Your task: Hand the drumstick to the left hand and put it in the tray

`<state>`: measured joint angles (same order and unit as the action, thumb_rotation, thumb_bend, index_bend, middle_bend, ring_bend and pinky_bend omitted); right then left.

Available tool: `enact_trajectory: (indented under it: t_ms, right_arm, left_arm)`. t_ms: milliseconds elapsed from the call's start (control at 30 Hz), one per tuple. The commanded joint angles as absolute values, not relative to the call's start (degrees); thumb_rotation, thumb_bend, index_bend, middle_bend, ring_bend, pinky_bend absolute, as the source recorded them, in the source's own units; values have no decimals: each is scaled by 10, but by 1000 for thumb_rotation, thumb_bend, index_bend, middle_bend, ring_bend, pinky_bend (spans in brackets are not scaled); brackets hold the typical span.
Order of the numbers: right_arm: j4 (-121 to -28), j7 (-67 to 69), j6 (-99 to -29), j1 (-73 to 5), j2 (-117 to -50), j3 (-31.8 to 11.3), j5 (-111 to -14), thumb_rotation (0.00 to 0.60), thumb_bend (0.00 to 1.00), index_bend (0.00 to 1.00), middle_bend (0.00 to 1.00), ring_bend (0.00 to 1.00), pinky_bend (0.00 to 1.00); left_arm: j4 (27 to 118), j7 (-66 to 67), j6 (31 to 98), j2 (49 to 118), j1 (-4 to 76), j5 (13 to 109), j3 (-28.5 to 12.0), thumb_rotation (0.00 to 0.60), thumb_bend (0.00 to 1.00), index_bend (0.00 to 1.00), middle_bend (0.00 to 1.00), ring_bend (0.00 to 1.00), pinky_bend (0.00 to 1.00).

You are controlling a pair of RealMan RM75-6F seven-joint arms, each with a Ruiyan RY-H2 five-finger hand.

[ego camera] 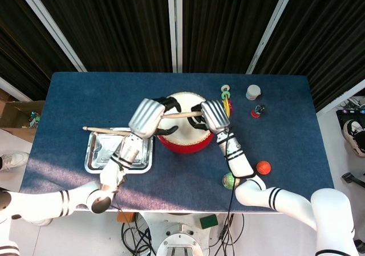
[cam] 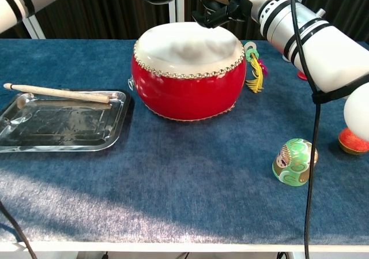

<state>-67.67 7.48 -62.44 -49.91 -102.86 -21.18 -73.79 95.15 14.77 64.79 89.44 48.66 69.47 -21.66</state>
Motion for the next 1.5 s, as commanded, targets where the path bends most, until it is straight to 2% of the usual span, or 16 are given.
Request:
enact_trajectory:
  t_ms: [33, 500, 633, 700, 900, 1000, 1133, 1333, 1500]
  right_arm:
    - [-676, 77, -624, -499, -1029, -212, -736, 600, 424, 1000, 1000, 1000, 1000]
    - [-674, 90, -622, -501, -1029, -210, -738, 600, 420, 1000, 1000, 1000, 1000]
    - [-673, 95, -622, -502, -1030, -211, -738, 600, 408, 1000, 1000, 1000, 1000]
    - [-671, 95, -622, -501, -1029, -210, -738, 600, 399, 1000, 1000, 1000, 1000]
    - [-672, 98, -622, -498, -1025, -207, -739, 600, 378, 1000, 1000, 998, 1000]
    - [-675, 95, -624, -496, -1022, -206, -739, 600, 369, 1000, 1000, 960, 1000]
    - [-680, 94, -626, -492, -1018, -206, -738, 600, 335, 998, 973, 862, 993]
    - [-698, 90, -627, -487, -1006, -207, -734, 600, 188, 802, 765, 681, 850]
    - [-707, 88, -632, -484, -1001, -208, -733, 600, 176, 651, 636, 573, 736]
  left_arm:
    - [941, 147, 651, 905, 493, 694, -218, 600, 206, 467, 431, 506, 654]
    - [909, 149, 651, 930, 517, 689, -219, 600, 267, 520, 497, 546, 668]
    - [900, 147, 653, 935, 521, 691, -218, 600, 304, 578, 582, 625, 691]
    - [895, 143, 654, 938, 523, 692, -219, 600, 332, 620, 654, 694, 710]
    - [885, 128, 652, 939, 525, 698, -215, 600, 388, 675, 722, 736, 725]
    - [885, 119, 649, 938, 524, 697, -215, 600, 390, 681, 725, 738, 725]
    - [887, 102, 645, 935, 524, 697, -215, 600, 395, 682, 727, 738, 725]
    - [885, 70, 640, 933, 522, 701, -214, 600, 426, 683, 730, 739, 725]
    - [880, 52, 642, 931, 519, 711, -210, 600, 463, 685, 731, 739, 729]
